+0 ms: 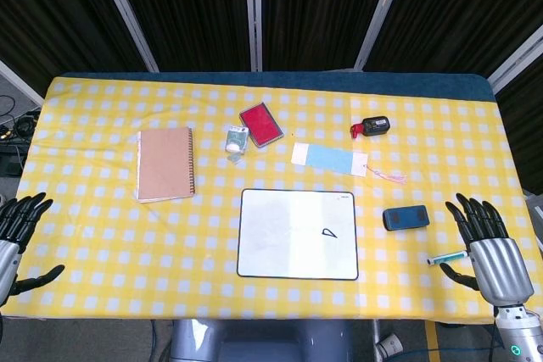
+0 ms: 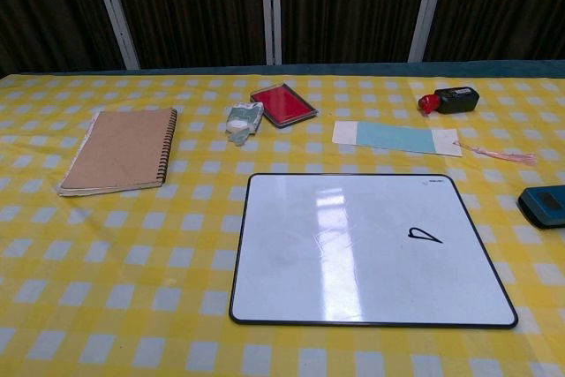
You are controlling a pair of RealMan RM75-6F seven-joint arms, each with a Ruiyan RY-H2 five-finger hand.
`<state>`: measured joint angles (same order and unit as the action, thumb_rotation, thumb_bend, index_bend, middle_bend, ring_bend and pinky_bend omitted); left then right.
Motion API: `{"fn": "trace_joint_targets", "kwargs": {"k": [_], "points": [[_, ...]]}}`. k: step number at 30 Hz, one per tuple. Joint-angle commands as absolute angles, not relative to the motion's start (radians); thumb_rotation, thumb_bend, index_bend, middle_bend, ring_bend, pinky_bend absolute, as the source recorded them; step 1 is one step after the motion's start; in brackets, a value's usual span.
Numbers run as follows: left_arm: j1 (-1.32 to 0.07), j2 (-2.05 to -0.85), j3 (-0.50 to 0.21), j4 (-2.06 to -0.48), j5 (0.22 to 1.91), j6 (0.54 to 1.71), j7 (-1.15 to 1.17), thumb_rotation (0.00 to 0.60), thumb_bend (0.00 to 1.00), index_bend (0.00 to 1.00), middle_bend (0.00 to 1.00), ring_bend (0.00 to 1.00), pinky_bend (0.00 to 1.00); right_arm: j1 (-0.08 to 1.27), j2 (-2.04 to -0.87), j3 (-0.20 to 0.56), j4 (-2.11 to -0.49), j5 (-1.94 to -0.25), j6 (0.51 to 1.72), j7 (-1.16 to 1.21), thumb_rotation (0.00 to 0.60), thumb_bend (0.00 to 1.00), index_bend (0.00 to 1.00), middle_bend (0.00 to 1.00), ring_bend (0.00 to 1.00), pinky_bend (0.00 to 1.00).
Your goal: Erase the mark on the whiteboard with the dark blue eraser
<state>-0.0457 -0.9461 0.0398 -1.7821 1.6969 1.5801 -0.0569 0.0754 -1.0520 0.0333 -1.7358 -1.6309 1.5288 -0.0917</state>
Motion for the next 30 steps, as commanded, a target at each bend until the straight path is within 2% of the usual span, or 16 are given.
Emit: {"fn": "trace_joint_targets", "kwargs": {"k": [1, 4, 8, 13, 15, 17, 20, 22, 30], "points": [[-0.048, -0.947, 0.038, -1.781, 1.696, 1.578, -0.055, 0.6, 0.0, 0.0, 0.0, 0.0, 0.0, 0.076, -1.053, 0.033, -1.734, -1.631, 1.528, -0.095, 0.6, 0.0, 0.02, 0.0, 0.0, 0.0], [-0.051, -0.949, 0.033, -1.778, 1.689, 1.572, -0.051, 0.6, 0.0, 0.0, 0.0, 0.0, 0.0, 0.082, -1.059, 0.031, -1.728, -1.621, 1.508, -0.103, 0.6, 0.0, 0.02, 0.0, 0.0, 0.0], [-0.06, -0.952, 0.026, -1.78, 1.675, 1.557, -0.041, 0.6, 0.0, 0.0, 0.0, 0.0, 0.0, 0.13, -1.06, 0.036, -1.718, -1.593, 1.414, -0.059, 0.6, 0.0, 0.02, 0.0, 0.0, 0.0], [-0.083, -0.97, 0.01, -1.78, 1.635, 1.512, -0.008, 0.6, 0.0, 0.0, 0.0, 0.0, 0.0, 0.262, -1.104, 0.075, -1.626, -1.538, 1.211, -0.034, 0.6, 0.0, 0.07, 0.01, 0.0, 0.0], [-0.089, -0.981, 0.001, -1.778, 1.616, 1.501, 0.02, 0.6, 0.0, 0.0, 0.0, 0.0, 0.0, 0.321, -1.137, 0.085, -1.566, -1.518, 1.121, -0.04, 0.6, 0.0, 0.1, 0.05, 0.0, 0.01], [-0.093, -0.987, -0.004, -1.78, 1.601, 1.49, 0.033, 0.6, 0.0, 0.0, 0.0, 0.0, 0.0, 0.361, -1.173, 0.09, -1.504, -1.508, 1.067, -0.049, 0.6, 0.0, 0.14, 0.11, 0.01, 0.07], [-0.096, -0.993, -0.009, -1.782, 1.575, 1.477, 0.046, 0.6, 0.0, 0.0, 0.0, 0.0, 0.0, 0.416, -1.24, 0.092, -1.405, -1.493, 0.989, -0.032, 0.6, 0.0, 0.18, 0.21, 0.08, 0.18], [-0.098, -0.996, -0.012, -1.783, 1.563, 1.472, 0.054, 0.6, 0.0, 0.0, 0.0, 0.0, 0.0, 0.435, -1.27, 0.09, -1.362, -1.496, 0.972, -0.025, 0.6, 0.0, 0.19, 0.24, 0.11, 0.2], [-0.108, -1.011, -0.022, -1.778, 1.522, 1.445, 0.085, 0.6, 0.0, 0.0, 0.0, 0.0, 0.0, 0.482, -1.318, 0.072, -1.271, -1.506, 0.928, -0.017, 0.6, 0.0, 0.24, 0.26, 0.13, 0.23]]}}
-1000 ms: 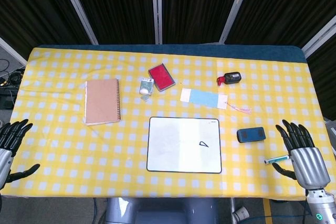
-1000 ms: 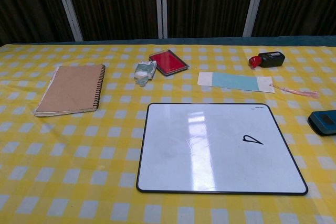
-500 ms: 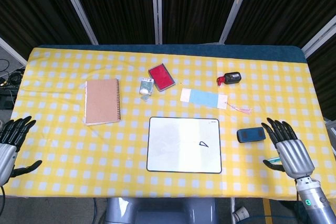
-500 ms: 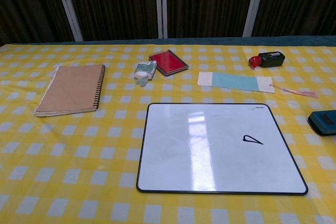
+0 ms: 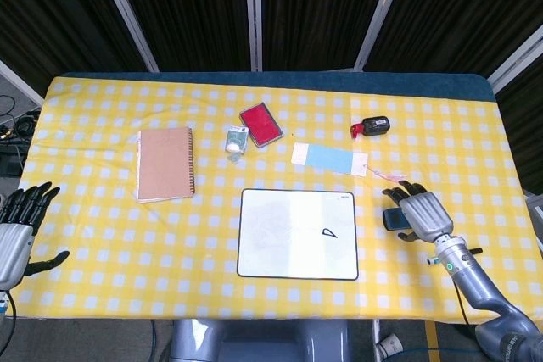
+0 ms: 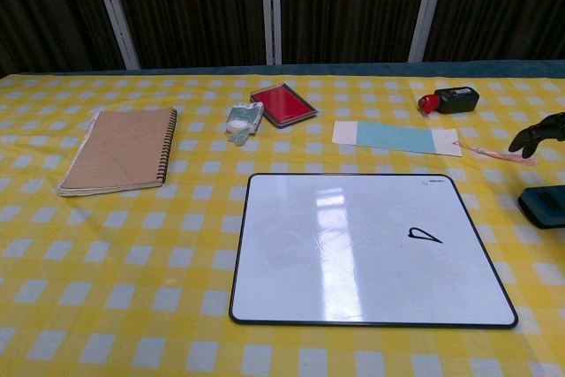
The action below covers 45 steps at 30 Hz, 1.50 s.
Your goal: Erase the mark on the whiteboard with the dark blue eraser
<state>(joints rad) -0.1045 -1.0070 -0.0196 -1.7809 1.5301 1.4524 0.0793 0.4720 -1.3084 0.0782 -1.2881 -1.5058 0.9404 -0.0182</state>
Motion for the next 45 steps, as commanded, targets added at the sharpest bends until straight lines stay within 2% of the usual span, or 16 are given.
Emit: {"fn": "trace_joint_targets", "kwargs": {"k": [1, 8, 17, 23, 29, 31, 36, 41, 45], "points": [[-0.11, -1.013, -0.023, -1.776, 1.518, 1.441, 0.088, 0.6, 0.0, 0.0, 0.0, 0.0, 0.0, 0.486, -1.321, 0.07, -1.262, -1.506, 0.924, -0.017, 0.6, 0.0, 0.24, 0.26, 0.13, 0.23], [-0.116, -1.018, -0.028, -1.769, 1.499, 1.43, 0.094, 0.6, 0.0, 0.0, 0.0, 0.0, 0.0, 0.497, -1.331, 0.04, -1.198, -1.521, 0.918, 0.0, 0.6, 0.0, 0.26, 0.27, 0.14, 0.24], [-0.113, -1.015, -0.023, -1.774, 1.512, 1.439, 0.089, 0.6, 0.0, 0.0, 0.0, 0.0, 0.0, 0.486, -1.417, -0.012, -1.02, -1.588, 0.993, 0.038, 0.6, 0.01, 0.3, 0.33, 0.2, 0.28], [-0.114, -1.012, -0.021, -1.776, 1.515, 1.438, 0.083, 0.6, 0.0, 0.0, 0.0, 0.0, 0.0, 0.49, -1.468, -0.029, -0.914, -1.612, 1.023, 0.096, 0.6, 0.1, 0.34, 0.38, 0.26, 0.33], [-0.118, -1.013, -0.019, -1.776, 1.518, 1.432, 0.086, 0.6, 0.0, 0.0, 0.0, 0.0, 0.0, 0.495, -1.491, -0.039, -0.873, -1.623, 1.04, 0.131, 0.6, 0.2, 0.41, 0.45, 0.33, 0.39], [-0.118, -1.013, -0.018, -1.775, 1.518, 1.432, 0.087, 0.6, 0.0, 0.0, 0.0, 0.0, 0.0, 0.496, -1.493, -0.038, -0.875, -1.623, 1.049, 0.144, 0.6, 0.25, 0.45, 0.48, 0.36, 0.42], [-0.118, -1.012, -0.02, -1.775, 1.514, 1.432, 0.083, 0.6, 0.0, 0.0, 0.0, 0.0, 0.0, 0.503, -1.468, -0.018, -0.931, -1.622, 1.095, 0.178, 0.6, 0.33, 0.46, 0.49, 0.38, 0.43], [-0.122, -1.013, -0.021, -1.776, 1.51, 1.426, 0.084, 0.6, 0.0, 0.0, 0.0, 0.0, 0.0, 0.53, -1.404, 0.01, -1.094, -1.625, 1.12, 0.178, 0.6, 0.45, 0.46, 0.49, 0.38, 0.44], [-0.126, -1.015, -0.02, -1.778, 1.508, 1.418, 0.09, 0.6, 0.0, 0.0, 0.0, 0.0, 0.0, 0.58, -1.365, 0.03, -1.253, -1.631, 1.077, 0.083, 0.6, 0.52, 0.46, 0.5, 0.38, 0.44]]}}
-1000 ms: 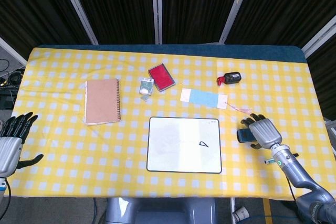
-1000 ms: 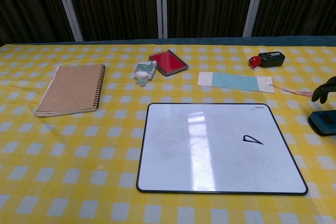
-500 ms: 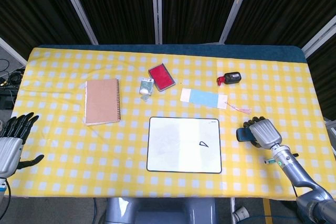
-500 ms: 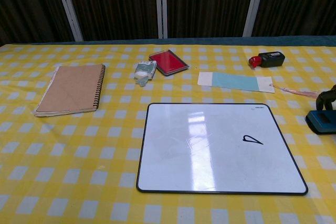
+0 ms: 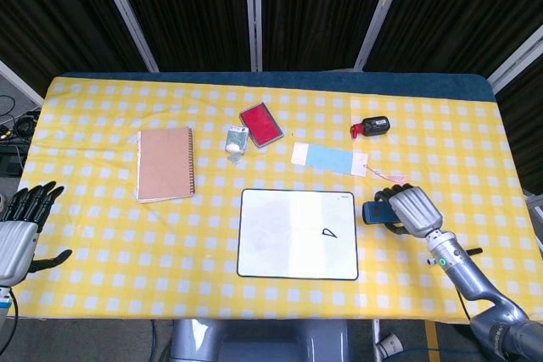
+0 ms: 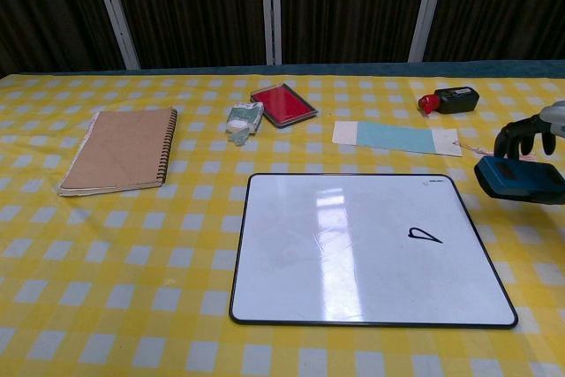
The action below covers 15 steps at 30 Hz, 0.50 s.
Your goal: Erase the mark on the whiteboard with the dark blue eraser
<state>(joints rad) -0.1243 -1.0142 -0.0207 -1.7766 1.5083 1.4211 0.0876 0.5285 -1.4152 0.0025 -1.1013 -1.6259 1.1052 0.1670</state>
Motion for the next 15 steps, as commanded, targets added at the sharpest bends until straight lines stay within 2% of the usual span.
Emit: {"fn": "trace_joint_targets", "kwargs": {"k": [1, 8, 15], "points": [[-0.128, -1.015, -0.02, -1.778, 1.507, 1.415, 0.091, 0.6, 0.0, 0.0, 0.0, 0.0, 0.0, 0.592, -1.365, 0.036, -1.281, -1.626, 1.058, 0.049, 0.6, 0.53, 0.47, 0.5, 0.39, 0.44], [-0.129, -1.012, -0.018, -1.775, 1.508, 1.412, 0.08, 0.6, 0.0, 0.0, 0.0, 0.0, 0.0, 0.664, -1.425, 0.084, -1.364, -1.501, 0.903, -0.183, 0.6, 0.56, 0.48, 0.51, 0.4, 0.45], [-0.133, -1.01, -0.015, -1.763, 1.502, 1.399, 0.065, 0.6, 0.0, 0.0, 0.0, 0.0, 0.0, 0.681, -1.458, 0.088, -1.388, -1.445, 0.872, -0.287, 0.6, 0.6, 0.5, 0.53, 0.42, 0.46]]}}
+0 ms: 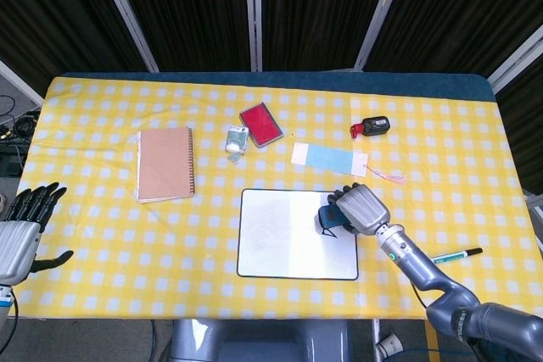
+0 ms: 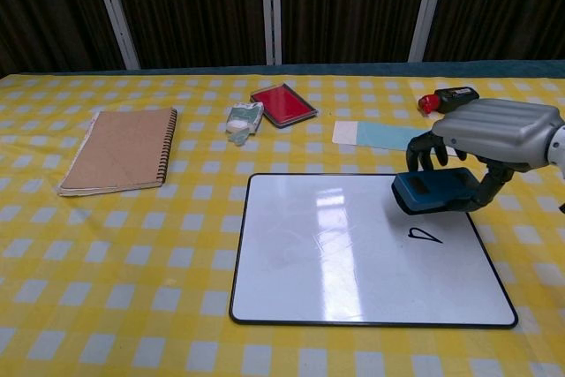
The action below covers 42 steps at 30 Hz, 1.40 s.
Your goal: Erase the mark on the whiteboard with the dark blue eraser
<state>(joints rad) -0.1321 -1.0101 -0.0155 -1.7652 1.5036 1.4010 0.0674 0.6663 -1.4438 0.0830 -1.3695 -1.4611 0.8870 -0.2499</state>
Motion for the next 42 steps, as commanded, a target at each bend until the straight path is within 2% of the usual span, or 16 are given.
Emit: {"fn": "trace_joint_targets", "kwargs": {"k": [1, 16, 24, 32, 42], "points": [[-0.133, -1.01, -0.015, -1.762, 1.502, 1.398, 0.064, 0.6, 0.0, 0.0, 0.0, 0.0, 0.0, 0.683, -1.46, 0.087, -1.391, -1.442, 0.87, -0.298, 0.6, 0.61, 0.5, 0.53, 0.42, 0.46], [-0.142, -1.021, -0.012, -1.759, 1.498, 1.383, 0.083, 0.6, 0.0, 0.0, 0.0, 0.0, 0.0, 0.737, -1.486, 0.041, -1.364, -1.443, 0.792, -0.359, 0.6, 0.64, 0.51, 0.54, 0.42, 0.47], [-0.143, -1.026, -0.012, -1.76, 1.491, 1.38, 0.094, 0.6, 0.0, 0.0, 0.0, 0.0, 0.0, 0.727, -1.412, -0.011, -1.444, -1.461, 0.775, -0.342, 0.6, 0.69, 0.55, 0.57, 0.45, 0.49], [-0.151, -1.031, -0.013, -1.758, 1.482, 1.366, 0.1, 0.6, 0.0, 0.0, 0.0, 0.0, 0.0, 0.713, -1.355, -0.081, -1.516, -1.523, 0.773, -0.324, 0.6, 0.69, 0.56, 0.57, 0.46, 0.51], [-0.152, -1.031, -0.011, -1.762, 1.485, 1.368, 0.104, 0.6, 0.0, 0.0, 0.0, 0.0, 0.0, 0.71, -1.42, -0.057, -1.425, -1.559, 0.832, -0.286, 0.6, 0.69, 0.56, 0.57, 0.46, 0.51]]}}
